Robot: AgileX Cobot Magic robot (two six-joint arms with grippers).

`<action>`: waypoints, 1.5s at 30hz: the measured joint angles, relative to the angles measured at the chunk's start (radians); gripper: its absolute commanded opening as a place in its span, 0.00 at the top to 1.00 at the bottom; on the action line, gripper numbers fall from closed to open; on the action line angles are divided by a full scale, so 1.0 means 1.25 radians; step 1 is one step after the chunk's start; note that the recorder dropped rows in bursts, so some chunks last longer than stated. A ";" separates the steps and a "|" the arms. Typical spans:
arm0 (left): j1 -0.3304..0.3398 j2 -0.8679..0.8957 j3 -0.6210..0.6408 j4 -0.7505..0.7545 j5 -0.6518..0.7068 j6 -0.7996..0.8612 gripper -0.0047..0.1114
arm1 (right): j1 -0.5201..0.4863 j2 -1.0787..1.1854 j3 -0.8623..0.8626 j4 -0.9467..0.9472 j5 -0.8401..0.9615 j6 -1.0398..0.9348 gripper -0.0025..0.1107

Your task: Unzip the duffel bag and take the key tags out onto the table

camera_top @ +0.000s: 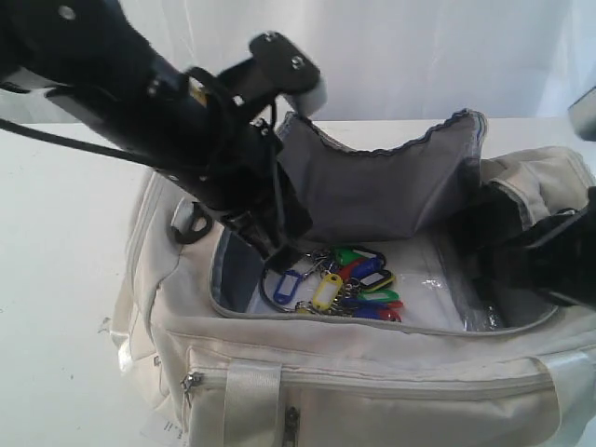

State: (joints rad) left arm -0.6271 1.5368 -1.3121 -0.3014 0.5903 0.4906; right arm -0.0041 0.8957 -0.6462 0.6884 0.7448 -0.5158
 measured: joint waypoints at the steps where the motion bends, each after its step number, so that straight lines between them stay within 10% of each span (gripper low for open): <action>1: -0.004 0.019 -0.009 0.006 0.000 0.000 0.96 | 0.015 0.014 0.001 0.005 0.000 -0.005 0.98; 24: -0.008 0.222 -0.055 0.027 -0.014 0.112 0.96 | 0.262 0.259 0.018 0.006 0.112 -0.015 0.98; 34: -0.008 0.246 -0.055 0.027 0.039 0.256 0.47 | 0.264 0.259 0.018 0.006 0.130 -0.015 0.98; 45: -0.008 0.303 -0.057 0.029 -0.004 0.290 0.43 | 0.264 0.259 0.018 0.006 0.134 -0.015 0.98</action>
State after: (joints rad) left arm -0.6375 1.9161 -1.3837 -0.2652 0.5851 0.8536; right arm 0.3262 1.2198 -0.6243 0.6954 0.9128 -0.5344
